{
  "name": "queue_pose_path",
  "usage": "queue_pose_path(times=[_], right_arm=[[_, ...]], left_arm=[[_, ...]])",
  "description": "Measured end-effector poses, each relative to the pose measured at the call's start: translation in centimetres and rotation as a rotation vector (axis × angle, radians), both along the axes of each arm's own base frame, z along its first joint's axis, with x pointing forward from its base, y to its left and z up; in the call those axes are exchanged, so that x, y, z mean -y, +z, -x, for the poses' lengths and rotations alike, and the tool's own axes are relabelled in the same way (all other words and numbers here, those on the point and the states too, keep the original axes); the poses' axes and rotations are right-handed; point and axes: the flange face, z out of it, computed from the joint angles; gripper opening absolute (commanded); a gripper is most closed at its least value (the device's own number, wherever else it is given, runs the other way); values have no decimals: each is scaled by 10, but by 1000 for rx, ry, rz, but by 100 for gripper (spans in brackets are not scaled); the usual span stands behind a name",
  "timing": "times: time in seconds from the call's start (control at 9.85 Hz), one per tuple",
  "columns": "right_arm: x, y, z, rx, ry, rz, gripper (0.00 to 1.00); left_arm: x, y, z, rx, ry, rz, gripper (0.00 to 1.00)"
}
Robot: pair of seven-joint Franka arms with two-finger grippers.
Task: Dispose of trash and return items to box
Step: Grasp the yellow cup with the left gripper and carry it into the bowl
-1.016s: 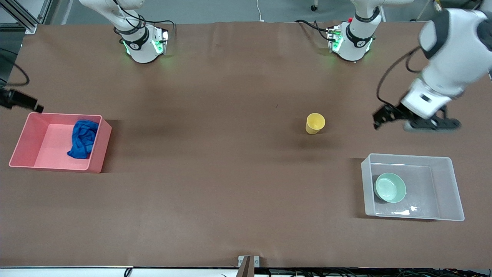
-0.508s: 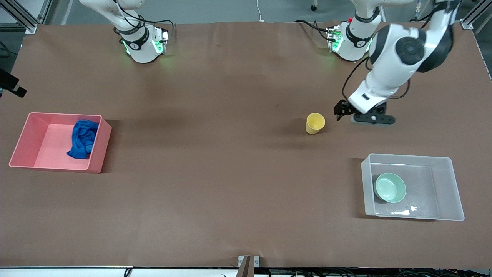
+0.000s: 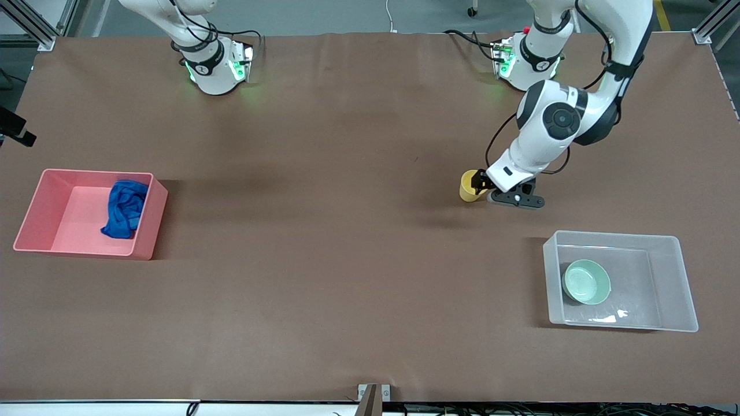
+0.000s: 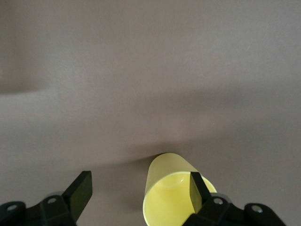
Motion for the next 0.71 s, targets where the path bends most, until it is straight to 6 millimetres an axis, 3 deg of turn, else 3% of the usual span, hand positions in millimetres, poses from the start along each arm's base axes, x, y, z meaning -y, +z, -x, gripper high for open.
queue_pose_path(times=[0.1, 0.2, 0.3, 0.51, 0.71], right_arm=[[0, 0, 0, -2, 2, 0, 100], [0, 1, 0, -1, 4, 0, 100], [-1, 1, 0, 0, 5, 0, 100], [-1, 1, 0, 5, 6, -2, 100], [-1, 2, -1, 9, 6, -3, 100]], left_arm=[[0, -15, 5, -20, -1, -1, 74], [0, -30, 9, -42, -3, -1, 42], [3, -41, 12, -59, -8, 0, 26], [5, -47, 13, -66, -11, 2, 6], [5, -43, 13, -69, -7, -2, 2]])
